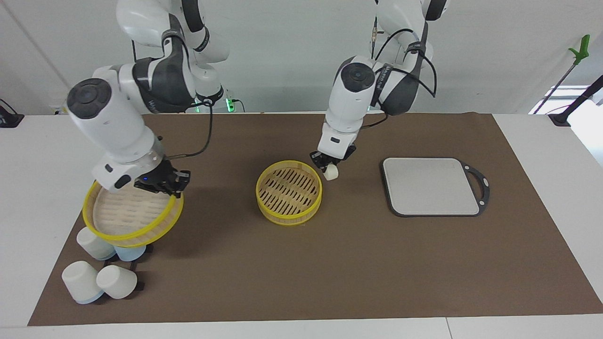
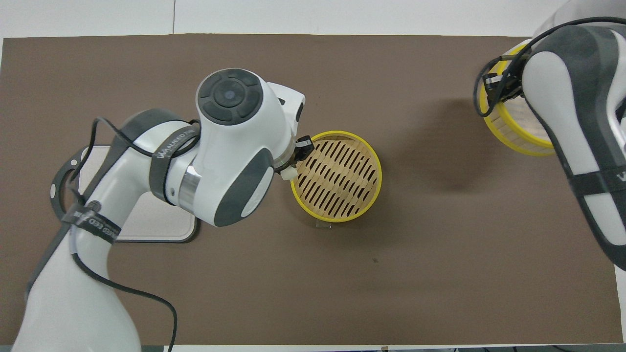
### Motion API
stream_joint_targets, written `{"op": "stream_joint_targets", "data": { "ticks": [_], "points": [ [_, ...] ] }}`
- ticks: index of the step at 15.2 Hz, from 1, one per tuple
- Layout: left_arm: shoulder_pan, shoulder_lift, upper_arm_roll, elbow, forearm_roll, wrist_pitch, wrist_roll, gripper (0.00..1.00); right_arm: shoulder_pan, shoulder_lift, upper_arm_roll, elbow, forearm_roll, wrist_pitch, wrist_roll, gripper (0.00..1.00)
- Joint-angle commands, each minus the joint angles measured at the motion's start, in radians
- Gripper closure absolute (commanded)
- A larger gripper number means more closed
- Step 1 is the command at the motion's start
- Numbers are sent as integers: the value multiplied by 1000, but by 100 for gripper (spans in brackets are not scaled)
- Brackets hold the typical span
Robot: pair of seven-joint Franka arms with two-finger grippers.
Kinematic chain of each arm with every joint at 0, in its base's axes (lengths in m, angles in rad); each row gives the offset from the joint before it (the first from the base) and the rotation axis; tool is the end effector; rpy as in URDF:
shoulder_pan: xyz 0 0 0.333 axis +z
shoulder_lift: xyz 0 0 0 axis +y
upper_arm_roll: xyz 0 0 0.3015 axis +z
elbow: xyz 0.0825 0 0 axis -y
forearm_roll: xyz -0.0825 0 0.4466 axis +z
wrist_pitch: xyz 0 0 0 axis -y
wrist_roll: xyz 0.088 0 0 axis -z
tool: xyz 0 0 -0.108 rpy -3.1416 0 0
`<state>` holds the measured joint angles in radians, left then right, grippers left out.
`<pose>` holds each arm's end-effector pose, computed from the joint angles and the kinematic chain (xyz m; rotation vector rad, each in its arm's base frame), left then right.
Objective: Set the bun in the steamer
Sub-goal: 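Lift the lid toward the bottles while the left gripper carries the bun, then lower the bun into the steamer basket and open the left gripper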
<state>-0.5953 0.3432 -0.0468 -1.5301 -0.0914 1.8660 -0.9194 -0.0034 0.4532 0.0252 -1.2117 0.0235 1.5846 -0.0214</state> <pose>0.5723 -0.4325 0.4269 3.0349 0.4694 -0.1192 0.7374 0.0149 0.4935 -3.1039 -0.0618 0.1245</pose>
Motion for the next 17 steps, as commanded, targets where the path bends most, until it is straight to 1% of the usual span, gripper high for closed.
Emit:
{"op": "stream_joint_targets", "data": {
  "ticks": [1,3,4,6,8,9,11,12,13,14,16,17],
  "points": [
    [-78,193,21,195,-8,-21,-107,70,-30,-33,16,-40,-43,0,-23,100],
    [-135,227,22,185,-7,13,-113,70,-29,-33,16,-40,-56,3,-23,100],
    [-144,241,25,176,-7,25,-115,70,-27,-33,16,-40,-57,5,-22,100],
    [-146,243,25,151,-8,76,-116,70,-29,-34,16,-45,-57,6,-23,100],
    [-149,241,25,136,-7,85,-116,70,-33,-44,16,-68,-57,12,-25,100],
    [-152,240,25,110,-7,103,-116,70,-35,-50,16,-84,-57,34,-26,100],
    [-152,241,25,90,-4,128,-116,69,-33,-51,16,-92,-57,46,-25,100],
    [-153,240,25,84,-4,127,-116,65,-30,-53,16,-92,-57,51,-25,100],
    [-153,240,25,84,-2,124,-118,41,-30,-51,16,-94,-57,54,-23,100],
    [-153,240,28,84,-2,119,-118,0,-30,-53,16,-94,-56,55,-23,100],
    [-152,237,31,102,33,60,-118,0,-29,-53,16,-95,-56,57,-23,100],
    [-147,231,36,110,44,52,-118,0,-26,-53,16,-95,-56,55,-22,100]
  ]
}}
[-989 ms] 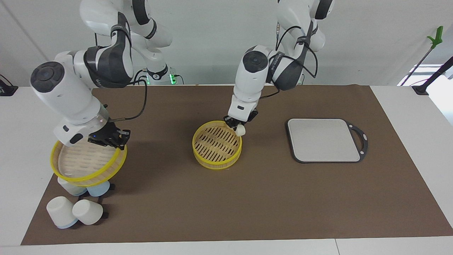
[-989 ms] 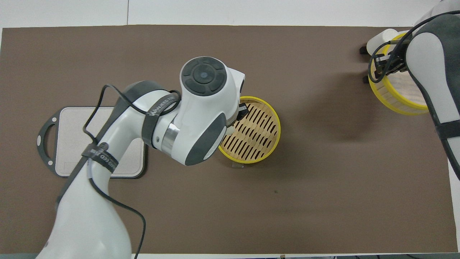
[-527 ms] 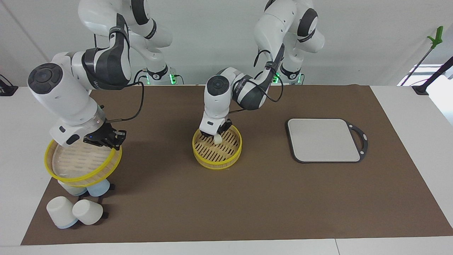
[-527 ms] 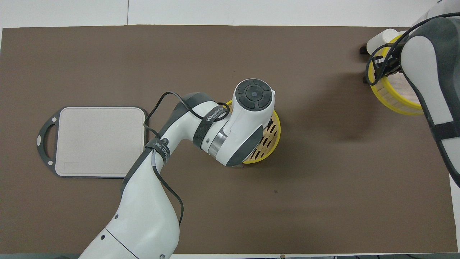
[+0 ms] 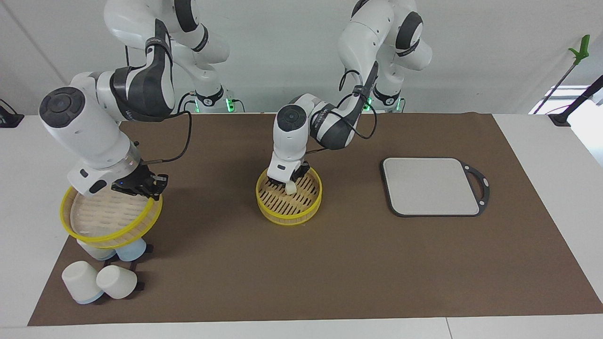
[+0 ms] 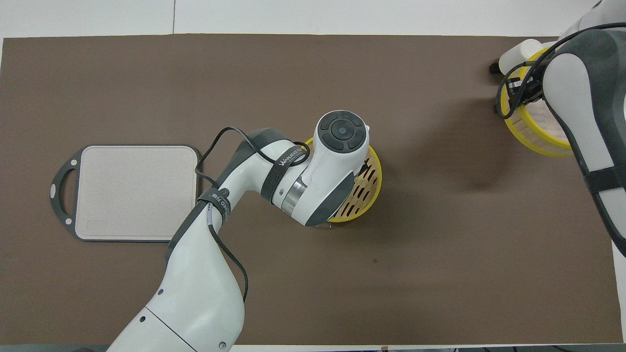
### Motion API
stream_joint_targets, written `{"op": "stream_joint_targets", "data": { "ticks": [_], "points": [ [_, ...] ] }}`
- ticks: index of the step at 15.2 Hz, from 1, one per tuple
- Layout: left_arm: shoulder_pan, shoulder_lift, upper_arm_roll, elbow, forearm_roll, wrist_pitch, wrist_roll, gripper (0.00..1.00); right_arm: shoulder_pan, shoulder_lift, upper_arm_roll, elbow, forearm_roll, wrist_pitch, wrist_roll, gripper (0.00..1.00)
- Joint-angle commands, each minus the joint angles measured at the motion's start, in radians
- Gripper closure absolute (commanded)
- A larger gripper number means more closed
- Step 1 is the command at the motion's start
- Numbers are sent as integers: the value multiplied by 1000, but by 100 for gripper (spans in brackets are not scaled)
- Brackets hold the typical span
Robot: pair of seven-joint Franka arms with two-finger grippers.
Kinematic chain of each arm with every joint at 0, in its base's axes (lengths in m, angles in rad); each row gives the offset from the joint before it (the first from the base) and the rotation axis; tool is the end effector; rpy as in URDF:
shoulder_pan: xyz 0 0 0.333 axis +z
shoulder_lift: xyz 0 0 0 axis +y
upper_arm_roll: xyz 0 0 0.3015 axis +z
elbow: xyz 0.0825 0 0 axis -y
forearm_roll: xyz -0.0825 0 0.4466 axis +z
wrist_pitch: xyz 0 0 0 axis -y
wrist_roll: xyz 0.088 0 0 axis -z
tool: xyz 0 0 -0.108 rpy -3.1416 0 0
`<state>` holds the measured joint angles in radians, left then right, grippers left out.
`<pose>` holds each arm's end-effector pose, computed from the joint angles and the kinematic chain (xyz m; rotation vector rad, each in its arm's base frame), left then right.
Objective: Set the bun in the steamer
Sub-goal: 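Lower the bun into the steamer basket and open the left gripper, then withdraw the left gripper while the right gripper carries the lid back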
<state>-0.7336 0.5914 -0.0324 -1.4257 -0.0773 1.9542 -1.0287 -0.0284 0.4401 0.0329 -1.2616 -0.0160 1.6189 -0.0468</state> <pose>0.5439 -0.5253 0.3061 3.0956 0.4660 -0.1702 0.7354 -0.0027 0.4793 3.1379 0.0787 -0.1297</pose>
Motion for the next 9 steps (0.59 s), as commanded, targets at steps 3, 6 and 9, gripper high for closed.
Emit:
{"op": "stream_joint_targets", "data": {
  "ticks": [3,6,9],
  "points": [
    [3,-100,73,5,33,-84,-5,0,2,-40,9,-45,-16,36,10,100],
    [86,-257,137,-15,36,-234,9,0,24,-40,9,-61,-18,74,15,100],
    [247,-384,137,-15,34,-328,199,0,146,-47,6,-61,-22,81,166,100]
  ]
}}
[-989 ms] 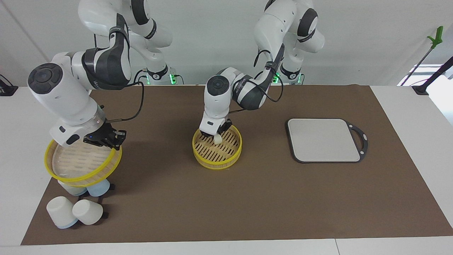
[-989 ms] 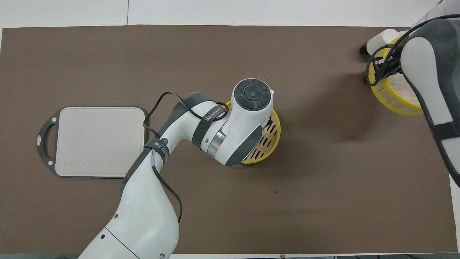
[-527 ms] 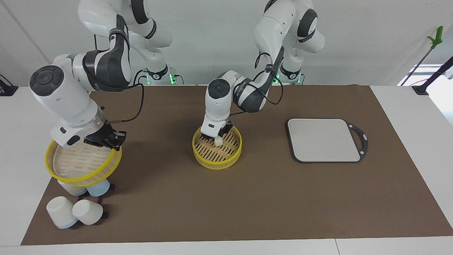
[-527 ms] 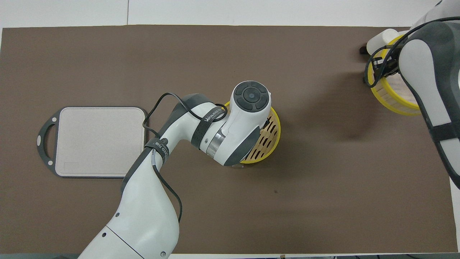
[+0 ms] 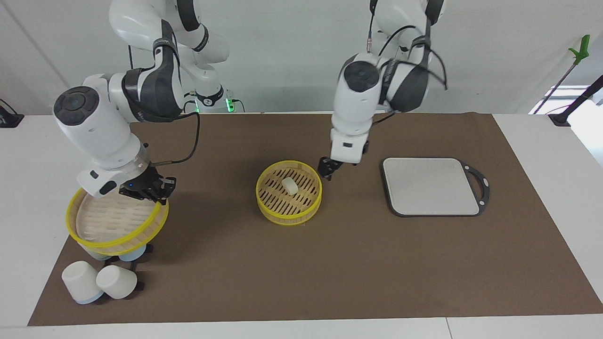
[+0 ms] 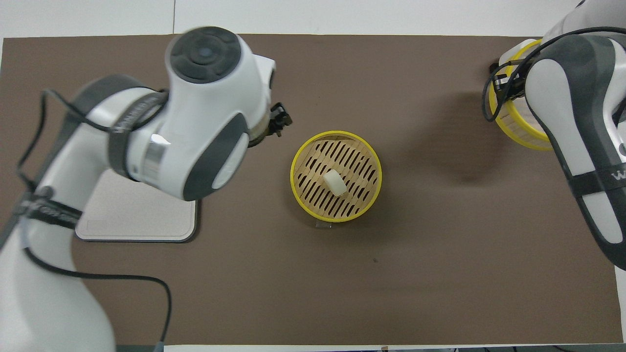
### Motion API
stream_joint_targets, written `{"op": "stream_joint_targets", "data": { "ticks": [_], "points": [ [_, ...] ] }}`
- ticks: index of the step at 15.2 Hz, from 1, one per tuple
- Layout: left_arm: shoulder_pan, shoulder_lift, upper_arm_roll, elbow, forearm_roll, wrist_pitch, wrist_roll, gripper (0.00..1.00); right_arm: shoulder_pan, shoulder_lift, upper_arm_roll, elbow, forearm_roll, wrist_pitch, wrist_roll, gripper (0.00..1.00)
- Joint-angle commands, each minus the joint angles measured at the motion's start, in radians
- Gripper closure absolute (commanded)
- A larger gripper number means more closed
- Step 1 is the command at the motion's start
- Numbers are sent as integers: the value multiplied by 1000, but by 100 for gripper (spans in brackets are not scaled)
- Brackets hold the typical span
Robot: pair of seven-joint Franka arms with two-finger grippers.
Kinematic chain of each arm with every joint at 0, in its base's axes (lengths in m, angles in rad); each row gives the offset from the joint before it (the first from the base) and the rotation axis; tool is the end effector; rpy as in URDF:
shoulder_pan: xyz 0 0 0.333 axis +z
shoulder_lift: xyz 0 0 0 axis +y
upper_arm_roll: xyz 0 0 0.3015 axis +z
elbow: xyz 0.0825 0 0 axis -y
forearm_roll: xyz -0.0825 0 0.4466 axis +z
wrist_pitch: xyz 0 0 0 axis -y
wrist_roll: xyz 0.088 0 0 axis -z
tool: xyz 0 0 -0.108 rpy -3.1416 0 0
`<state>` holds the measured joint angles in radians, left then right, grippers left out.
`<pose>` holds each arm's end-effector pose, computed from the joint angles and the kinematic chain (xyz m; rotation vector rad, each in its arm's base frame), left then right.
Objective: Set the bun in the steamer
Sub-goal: 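Withdraw the left gripper while the right gripper carries the lid back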
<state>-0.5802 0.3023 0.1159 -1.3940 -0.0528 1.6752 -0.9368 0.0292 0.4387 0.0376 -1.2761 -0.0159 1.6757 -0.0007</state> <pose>0.6256 -0.3302 0.5136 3.0523 0.7366 -0.0411 0.7390 0.0429 0.4773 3.1382 0.1040 -0.0609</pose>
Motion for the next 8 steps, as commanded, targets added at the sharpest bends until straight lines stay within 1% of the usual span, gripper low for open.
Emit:
{"op": "stream_joint_targets", "data": {
  "ticks": [1,2,4,6,8],
  "points": [
    [142,-130,-12,-46,10,-87,190,0,116,-46,2,-34,-21,22,172,100],
    [196,-167,-10,-49,10,-130,287,0,139,-41,4,-17,-21,19,215,100],
    [297,-215,-10,-51,8,-205,496,0,211,-41,4,-12,-15,22,344,100],
    [332,-244,-8,-77,10,-258,648,0,303,-40,4,-14,-13,32,494,100],
    [356,-270,-7,-117,13,-262,717,0,356,-15,7,-12,-10,33,623,100]
  ]
}}
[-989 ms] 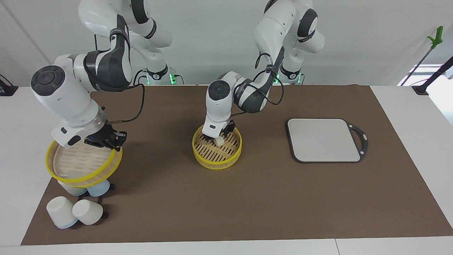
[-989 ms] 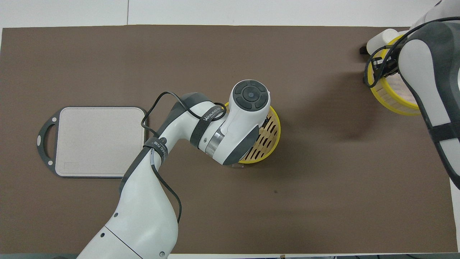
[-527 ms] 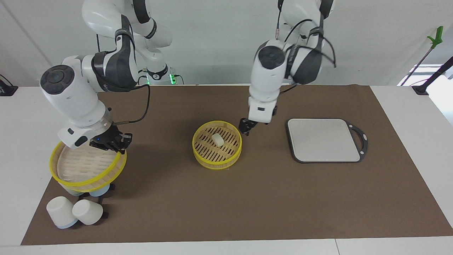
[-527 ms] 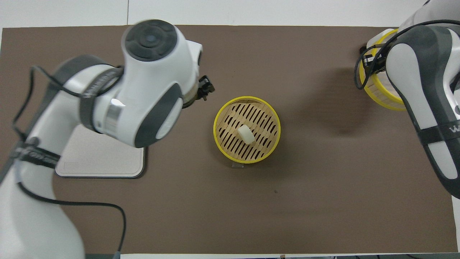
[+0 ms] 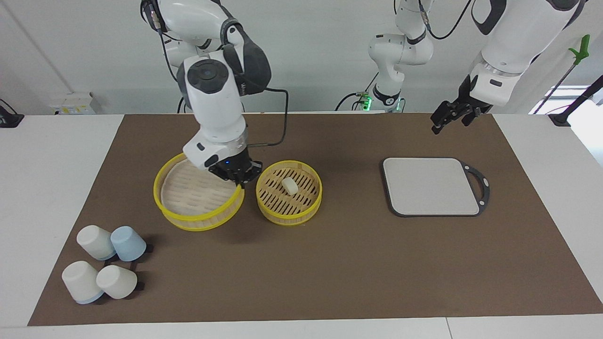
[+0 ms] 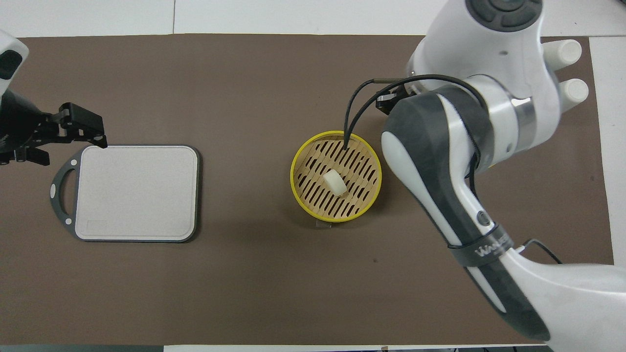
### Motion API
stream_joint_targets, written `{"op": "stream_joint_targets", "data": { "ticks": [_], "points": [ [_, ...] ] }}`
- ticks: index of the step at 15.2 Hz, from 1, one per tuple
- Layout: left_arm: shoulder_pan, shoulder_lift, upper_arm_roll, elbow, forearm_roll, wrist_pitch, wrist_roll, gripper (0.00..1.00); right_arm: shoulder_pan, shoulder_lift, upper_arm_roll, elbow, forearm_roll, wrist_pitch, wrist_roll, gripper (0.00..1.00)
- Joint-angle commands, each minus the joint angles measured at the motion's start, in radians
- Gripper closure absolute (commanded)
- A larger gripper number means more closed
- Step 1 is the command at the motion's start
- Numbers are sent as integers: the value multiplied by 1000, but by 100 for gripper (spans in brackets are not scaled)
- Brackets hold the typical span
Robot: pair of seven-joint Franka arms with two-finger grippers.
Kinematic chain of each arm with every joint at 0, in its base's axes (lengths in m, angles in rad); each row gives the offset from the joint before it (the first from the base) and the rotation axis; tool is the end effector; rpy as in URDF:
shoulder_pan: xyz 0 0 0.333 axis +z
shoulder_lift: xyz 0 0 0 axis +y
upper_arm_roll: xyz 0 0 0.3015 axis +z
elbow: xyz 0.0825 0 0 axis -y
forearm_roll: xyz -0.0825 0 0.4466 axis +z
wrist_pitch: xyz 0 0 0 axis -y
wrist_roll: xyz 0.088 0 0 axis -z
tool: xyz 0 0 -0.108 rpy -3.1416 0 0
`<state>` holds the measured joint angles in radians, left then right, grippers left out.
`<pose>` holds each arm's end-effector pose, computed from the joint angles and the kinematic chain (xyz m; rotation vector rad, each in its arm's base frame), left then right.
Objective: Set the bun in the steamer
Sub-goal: 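Withdraw the left gripper while the right gripper carries the lid back, then lower the yellow lid onto the steamer basket with the right gripper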
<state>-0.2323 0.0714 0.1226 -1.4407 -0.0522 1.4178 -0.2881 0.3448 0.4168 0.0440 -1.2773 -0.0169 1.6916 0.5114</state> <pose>0.6173 -0.0770 0.6210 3.1022 0.2690 -0.1565 0.6861 0.2732 0.4942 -3.1355 0.1951 0.0037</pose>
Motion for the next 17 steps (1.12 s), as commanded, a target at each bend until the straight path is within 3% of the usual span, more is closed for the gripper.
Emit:
{"op": "stream_joint_targets", "data": {
  "ticks": [1,5,10,17],
  "points": [
    [25,-57,-14,-85,15,-5,93,0,68,28,-1,-10,-9,20,151,100],
    [132,-108,-27,-122,15,-34,277,0,195,158,-3,130,-12,26,367,100],
    [139,-139,-35,-198,15,33,288,0,214,181,2,127,20,95,427,100],
    [128,-136,-44,-194,15,56,299,0,241,204,2,96,37,181,432,100]
  ]
}}
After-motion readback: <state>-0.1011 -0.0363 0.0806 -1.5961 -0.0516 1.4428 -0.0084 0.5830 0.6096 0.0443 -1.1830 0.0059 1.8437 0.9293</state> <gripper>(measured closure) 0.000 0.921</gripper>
